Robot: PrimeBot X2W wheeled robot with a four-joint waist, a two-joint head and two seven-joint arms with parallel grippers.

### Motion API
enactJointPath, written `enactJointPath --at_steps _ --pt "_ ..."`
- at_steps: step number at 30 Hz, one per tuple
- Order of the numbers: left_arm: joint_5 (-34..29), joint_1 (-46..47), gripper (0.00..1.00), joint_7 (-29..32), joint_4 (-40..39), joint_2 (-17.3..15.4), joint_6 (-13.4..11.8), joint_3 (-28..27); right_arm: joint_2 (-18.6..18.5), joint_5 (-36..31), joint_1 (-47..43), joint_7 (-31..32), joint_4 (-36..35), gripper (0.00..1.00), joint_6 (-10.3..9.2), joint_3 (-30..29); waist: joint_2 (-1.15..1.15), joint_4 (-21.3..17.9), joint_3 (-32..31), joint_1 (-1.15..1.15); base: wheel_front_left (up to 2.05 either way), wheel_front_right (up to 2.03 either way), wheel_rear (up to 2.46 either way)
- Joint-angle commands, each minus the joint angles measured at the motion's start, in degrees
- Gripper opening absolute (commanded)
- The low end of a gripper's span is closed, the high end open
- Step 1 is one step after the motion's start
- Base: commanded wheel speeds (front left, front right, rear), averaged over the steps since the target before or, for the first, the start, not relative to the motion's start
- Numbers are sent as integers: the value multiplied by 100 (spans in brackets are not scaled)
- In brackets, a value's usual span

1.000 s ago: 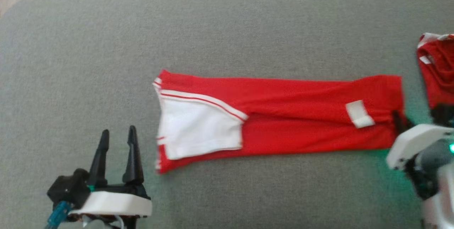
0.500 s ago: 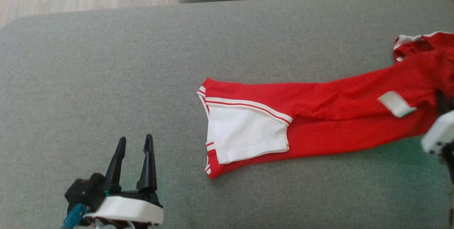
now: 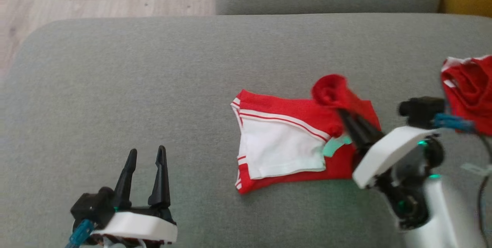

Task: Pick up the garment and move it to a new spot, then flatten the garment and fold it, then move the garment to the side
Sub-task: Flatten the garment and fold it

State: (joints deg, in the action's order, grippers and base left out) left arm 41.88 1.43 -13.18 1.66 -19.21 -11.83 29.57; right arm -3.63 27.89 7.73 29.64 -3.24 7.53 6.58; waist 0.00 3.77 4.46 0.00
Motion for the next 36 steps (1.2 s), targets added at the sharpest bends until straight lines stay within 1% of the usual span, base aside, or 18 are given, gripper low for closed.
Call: enactJointPath --at_steps 1,3,5,9,15,20,21,22,23,27,30,33,35,36 --pt "13 183 100 -20 -177 -103 -10 -231 49 58 259 -108 -154 0 -4 228 0 109 -8 0 0 0 0" --pt "9 199 100 -13 -189 -96 -2 -214 68 200 356 -272 38 0 -4 479 0 218 3 0 0 0 0" --pt "3 226 100 -8 -191 -85 8 -196 71 478 471 -487 281 0 -4 747 0 336 20 0 0 0 0" --pt "-4 309 100 0 -158 -49 53 -151 73 719 775 -876 859 0 -4 1161 0 546 77 0 0 0 0" --pt "-26 424 100 -18 -78 44 108 -83 74 1002 1262 -1345 1753 0 -4 1517 0 753 178 0 0 0 0" --pt "-36 496 100 -46 7 100 146 -72 75 1233 1599 -1587 2490 0 -4 1803 0 813 243 0 0 0 0" --pt "-38 505 100 -51 24 110 149 -72 75 1289 1656 -1636 2606 25 -4 1881 0 816 252 0 0 0 0" --pt "-39 514 100 -55 40 119 153 -72 75 1348 1714 -1696 2694 54 -4 1983 0 817 261 0 0 0 0" --pt "-38 529 100 -63 70 135 164 -72 75 1534 1806 -1826 2785 100 -4 2181 0 805 274 0 0 0 0" --pt "-46 538 100 -80 122 167 180 -63 75 1897 1978 -2094 2725 100 -4 2457 0 720 273 0 0 0 0" --pt "-58 549 100 -87 157 192 193 -35 75 1877 2104 -2328 2666 100 -4 2408 0 629 248 0 0 0 0" --pt "-73 576 100 -90 173 214 206 -1 75 1558 2196 -2572 2610 100 -4 2152 0 536 234 0 0 0 0" --pt "-94 609 100 -92 178 227 207 18 75 1008 2256 -2771 2551 100 -4 1904 0 470 231 0 0 0 0" --pt "-94 609 100 -92 178 227 207 18 75 1008 2256 -2771 2551 100 -4 1904 0 470 231 0 0 0 0"
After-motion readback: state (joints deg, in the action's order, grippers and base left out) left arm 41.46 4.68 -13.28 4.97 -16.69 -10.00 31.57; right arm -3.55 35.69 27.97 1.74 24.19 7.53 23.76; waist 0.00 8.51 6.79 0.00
